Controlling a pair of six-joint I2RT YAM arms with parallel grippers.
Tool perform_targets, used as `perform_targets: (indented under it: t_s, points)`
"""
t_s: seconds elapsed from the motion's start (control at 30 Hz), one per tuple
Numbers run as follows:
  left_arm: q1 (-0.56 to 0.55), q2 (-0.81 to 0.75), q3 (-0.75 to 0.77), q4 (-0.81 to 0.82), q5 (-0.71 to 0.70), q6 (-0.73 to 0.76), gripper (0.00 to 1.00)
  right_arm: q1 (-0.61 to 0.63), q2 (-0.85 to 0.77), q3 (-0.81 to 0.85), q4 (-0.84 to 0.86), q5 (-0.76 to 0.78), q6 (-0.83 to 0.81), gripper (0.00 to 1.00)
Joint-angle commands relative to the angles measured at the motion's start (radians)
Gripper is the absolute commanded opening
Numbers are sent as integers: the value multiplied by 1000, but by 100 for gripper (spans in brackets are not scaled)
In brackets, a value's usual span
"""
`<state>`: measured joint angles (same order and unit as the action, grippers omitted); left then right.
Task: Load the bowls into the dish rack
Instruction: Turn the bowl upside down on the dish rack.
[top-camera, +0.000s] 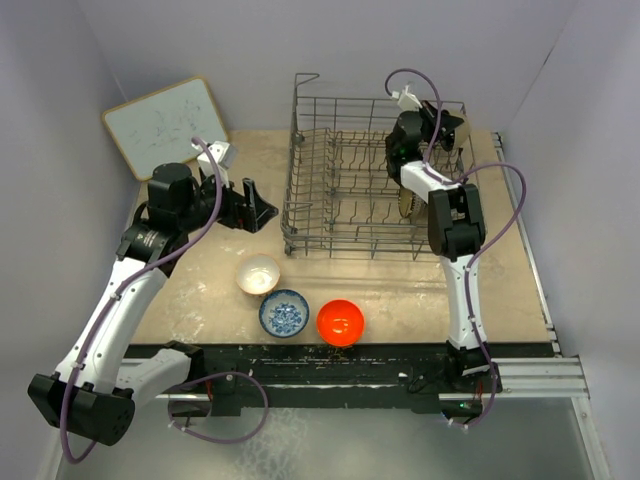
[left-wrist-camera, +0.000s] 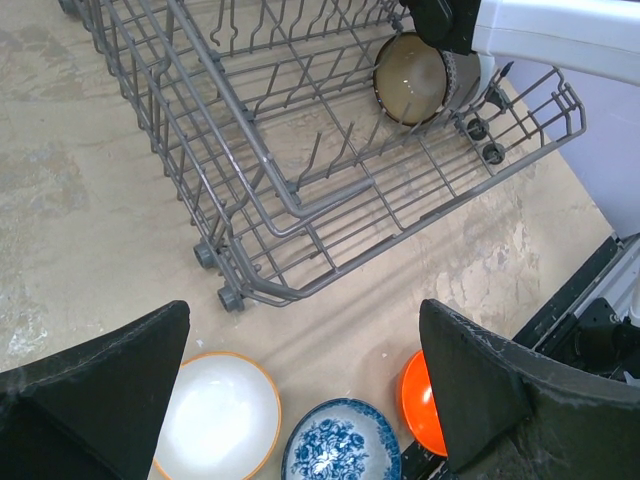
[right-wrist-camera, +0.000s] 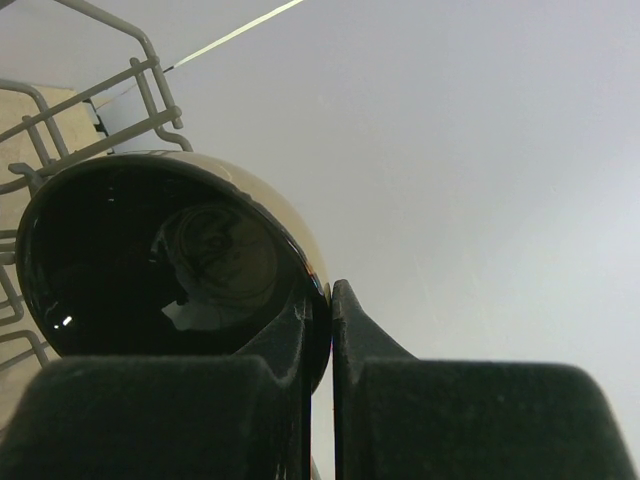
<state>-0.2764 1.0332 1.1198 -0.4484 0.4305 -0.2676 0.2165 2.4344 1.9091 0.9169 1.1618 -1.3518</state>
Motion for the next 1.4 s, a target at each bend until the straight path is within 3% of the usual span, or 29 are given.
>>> perform_targets:
  t_s: [0.0, 0.63, 0.8, 1.37]
  points:
    - [-8, -6, 2, 51, -6, 24, 99, -12, 4, 52, 62, 24, -21, 0]
    - [-14, -8, -7, 62, -22, 29, 99, 27, -8, 24, -48, 44, 10, 0]
    - [-15, -14, -14, 68, -26, 29, 99, 55, -16, 26, -90, 56, 28, 13]
    - [-17, -16, -22, 80, -27, 25, 99, 92, -27, 28, -188, 79, 116, 18]
